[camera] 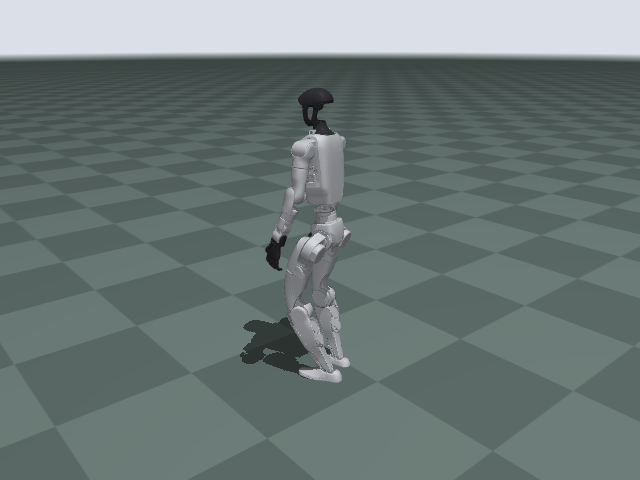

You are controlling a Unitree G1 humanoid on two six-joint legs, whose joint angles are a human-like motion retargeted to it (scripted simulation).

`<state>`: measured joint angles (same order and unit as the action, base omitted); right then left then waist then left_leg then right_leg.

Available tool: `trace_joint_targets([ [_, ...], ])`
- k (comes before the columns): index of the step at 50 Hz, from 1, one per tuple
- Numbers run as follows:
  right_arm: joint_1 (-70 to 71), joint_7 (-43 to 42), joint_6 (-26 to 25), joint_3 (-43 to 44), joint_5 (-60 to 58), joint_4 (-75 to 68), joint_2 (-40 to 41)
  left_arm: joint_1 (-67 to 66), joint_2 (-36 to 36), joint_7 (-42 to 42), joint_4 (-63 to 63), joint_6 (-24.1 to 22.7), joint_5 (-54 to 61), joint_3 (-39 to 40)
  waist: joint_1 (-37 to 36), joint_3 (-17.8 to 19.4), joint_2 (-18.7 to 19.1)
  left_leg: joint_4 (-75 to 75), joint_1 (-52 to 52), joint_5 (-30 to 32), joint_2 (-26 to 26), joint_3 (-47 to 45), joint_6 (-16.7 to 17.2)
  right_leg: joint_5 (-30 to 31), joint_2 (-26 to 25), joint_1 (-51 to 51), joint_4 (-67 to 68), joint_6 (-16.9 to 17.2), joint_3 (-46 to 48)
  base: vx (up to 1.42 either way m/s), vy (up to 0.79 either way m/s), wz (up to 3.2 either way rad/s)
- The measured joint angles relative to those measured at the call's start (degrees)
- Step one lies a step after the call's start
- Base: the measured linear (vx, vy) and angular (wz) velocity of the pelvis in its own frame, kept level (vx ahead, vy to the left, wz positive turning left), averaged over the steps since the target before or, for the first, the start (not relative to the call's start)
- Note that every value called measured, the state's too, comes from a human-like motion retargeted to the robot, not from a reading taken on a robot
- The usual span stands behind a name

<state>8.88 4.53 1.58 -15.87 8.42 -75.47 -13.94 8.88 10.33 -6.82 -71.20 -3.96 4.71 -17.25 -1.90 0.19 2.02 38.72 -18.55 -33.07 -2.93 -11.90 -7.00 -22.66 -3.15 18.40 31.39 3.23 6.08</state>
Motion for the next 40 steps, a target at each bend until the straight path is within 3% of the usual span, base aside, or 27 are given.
trace_joint_targets([
  [7,-1.6,-0.5,0.0,-0.4,0.5,-0.9,0.0,1.0,0.7,1.2,-1.6,0.1,-0.5,0.3,2.8,-0.6,-1.0,-3.6,0.7,0.3,1.4,-5.5,-0.5,-2.1,2.6,6.4,7.1,2.1,-1.6,0.06,0.02,-0.66],
  [13,-2.7,-0.6,-0.1,-0.3,0.7,-1.0,0.0,1.8,1.5,1.5,-2.0,0.5,-0.8,0.8,4.5,-1.8,-2.2,-8.7,2.3,1.1,3.0,-10.6,-0.7,-4.7,8.7,12.0,11.0,0.2,2.6,0.11,-0.01,-0.79],
  [17,-4.0,0.0,-0.4,0.1,0.8,-1.1,0.1,1.8,1.9,1.6,-1.5,0.3,-0.3,1.5,5.4,-2.4,-2.8,-9.8,3.4,0.9,3.5,-12.1,-1.1,-5.1,9.2,13.2,11.4,0.1,2.1,0.14,-0.04,-0.66],
  [22,-5.9,1.1,-0.6,0.1,0.4,-1.0,0.1,1.4,2.4,1.6,0.2,-0.3,1.4,2.7,4.4,-1.3,-3.2,2.5,1.1,0.1,0.4,-9.1,-1.3,-6.1,5.8,11.0,11.7,-0.7,-0.7,0.15,-0.07,-0.91],
  [26,-6.9,2.1,-1.1,-1.1,-0.6,0.2,0.0,1.2,3.1,1.5,2.7,-0.7,3.3,2.8,0.2,2.3,-0.6,28.0,-8.7,-0.8,-4.2,0.4,-0.9,-6.9,-2.2,6.5,11.9,-2.8,-2.3,0.16,-0.07,-1.42],
  [29,-6.7,2.9,-1.7,-1.5,-1.9,1.6,-1.1,2.2,3.5,1.4,4.1,-0.3,4.1,2.3,-3.7,4.4,2.3,37.5,-15.6,-1.1,-7.5,5.6,-1.1,-5.5,-8.0,1.5,7.1,-3.9,-3.5,0.30,-0.04,-1.00],
  [33,-6.8,3.6,-1.5,-2.8,-2.6,3.3,-1.7,2.2,3.9,1.4,4.6,-0.4,4.2,1.3,-5.8,5.9,0.3,28.4,-21.4,0.0,-1.9,7.7,-0.2,-7.7,-6.7,-2.1,6.8,-3.7,-6.0,0.44,-0.01,-0.23],
  [38,-6.9,4.5,-1.1,-4.2,-3.0,4.8,-1.8,1.8,4.4,1.2,4.1,-0.4,3.4,-0.2,-4.8,5.4,-3.9,-0.2,-22.8,8.3,8.1,8.7,3.1,-10.5,-1.3,-4.6,7.4,-2.5,-6.3,0.55,-0.01,0.36],
  [40,-7.2,4.6,-1.0,-4.6,-3.0,5.1,-1.5,1.1,4.3,1.1,3.9,-0.3,3.4,-0.7,-4.5,5.0,-4.5,-3.8,-24.1,9.6,9.7,8.9,3.8,-11.3,-0.3,-4.8,10.2,-2.2,-5.4,0.57,-0.01,0.18],
])
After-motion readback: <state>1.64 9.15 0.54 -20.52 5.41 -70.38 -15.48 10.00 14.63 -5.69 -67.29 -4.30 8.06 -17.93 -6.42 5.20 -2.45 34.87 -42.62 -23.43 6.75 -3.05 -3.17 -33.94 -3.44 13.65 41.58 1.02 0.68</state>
